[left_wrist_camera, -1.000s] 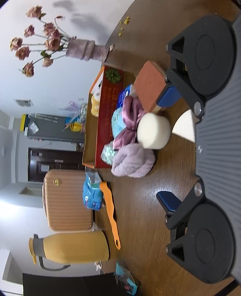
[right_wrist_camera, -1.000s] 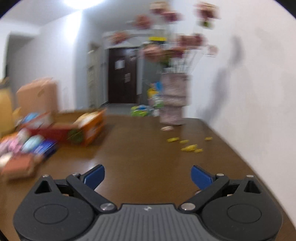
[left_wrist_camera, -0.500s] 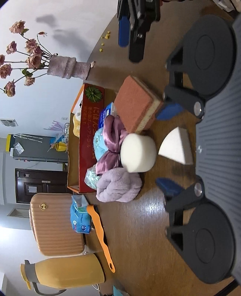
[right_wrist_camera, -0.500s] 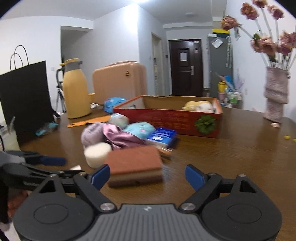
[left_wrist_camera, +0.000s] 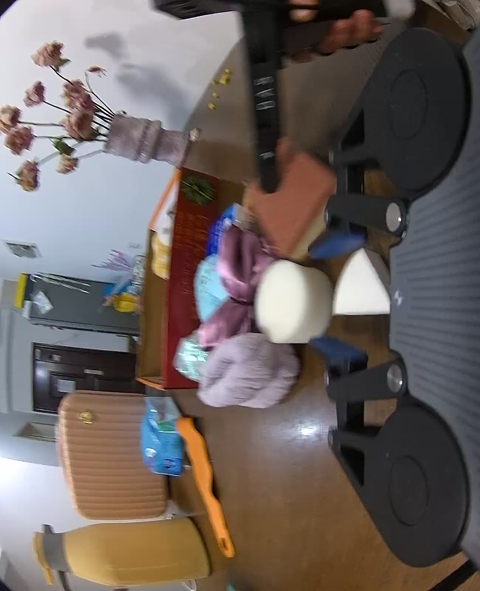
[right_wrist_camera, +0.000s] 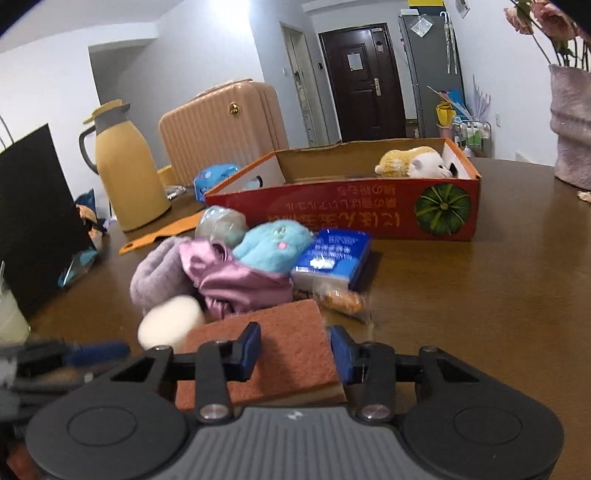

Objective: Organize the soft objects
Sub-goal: 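Grasp the brown-and-cream sponge block with both grippers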

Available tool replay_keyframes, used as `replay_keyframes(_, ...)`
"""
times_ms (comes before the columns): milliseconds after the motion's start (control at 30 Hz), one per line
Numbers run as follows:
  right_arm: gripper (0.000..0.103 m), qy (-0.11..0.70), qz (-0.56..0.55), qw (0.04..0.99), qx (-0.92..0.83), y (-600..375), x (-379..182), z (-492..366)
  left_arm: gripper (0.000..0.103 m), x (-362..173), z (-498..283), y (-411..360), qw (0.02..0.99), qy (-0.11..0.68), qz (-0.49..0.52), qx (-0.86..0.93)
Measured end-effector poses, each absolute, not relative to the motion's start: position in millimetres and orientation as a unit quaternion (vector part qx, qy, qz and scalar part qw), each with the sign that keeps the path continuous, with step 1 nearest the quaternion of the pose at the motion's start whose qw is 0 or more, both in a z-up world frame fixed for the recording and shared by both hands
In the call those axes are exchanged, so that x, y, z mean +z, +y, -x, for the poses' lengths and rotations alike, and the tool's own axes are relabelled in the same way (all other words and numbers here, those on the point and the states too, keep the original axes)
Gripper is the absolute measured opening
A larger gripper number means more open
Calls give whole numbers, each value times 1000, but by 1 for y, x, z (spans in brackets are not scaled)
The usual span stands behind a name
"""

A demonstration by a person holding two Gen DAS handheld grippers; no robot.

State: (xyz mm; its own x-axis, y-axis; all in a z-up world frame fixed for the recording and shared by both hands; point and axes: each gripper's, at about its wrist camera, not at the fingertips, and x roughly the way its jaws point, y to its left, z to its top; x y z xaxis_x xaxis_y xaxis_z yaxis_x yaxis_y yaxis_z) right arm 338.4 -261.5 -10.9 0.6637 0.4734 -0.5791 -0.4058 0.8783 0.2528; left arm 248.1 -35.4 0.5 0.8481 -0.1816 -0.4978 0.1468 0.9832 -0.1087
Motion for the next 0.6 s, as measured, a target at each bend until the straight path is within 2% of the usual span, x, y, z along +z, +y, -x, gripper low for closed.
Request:
replay_keyframes(33,41,334,-54,911,237,-264,-10,-330,60,5,-244,-34,963,253,41,-87)
replay_keyframes(233,41,331,-77,929,148,-282,-5,-274,58,34,-229,-44,944,265,109,-162)
replay_keyframes(500,42,314,-120,927,169,-307,-2,-256,55,11,-249,-83,911,339,129,-195)
replay_keyframes(533,42,318,-125,924,171,-309,-4,-258,52,9,-250,-82,907,345,137,-198)
replay_keyframes(600,41,329,-143,915,187,-315,-10,-262,35,3,-252,-82,899,354,153,-207)
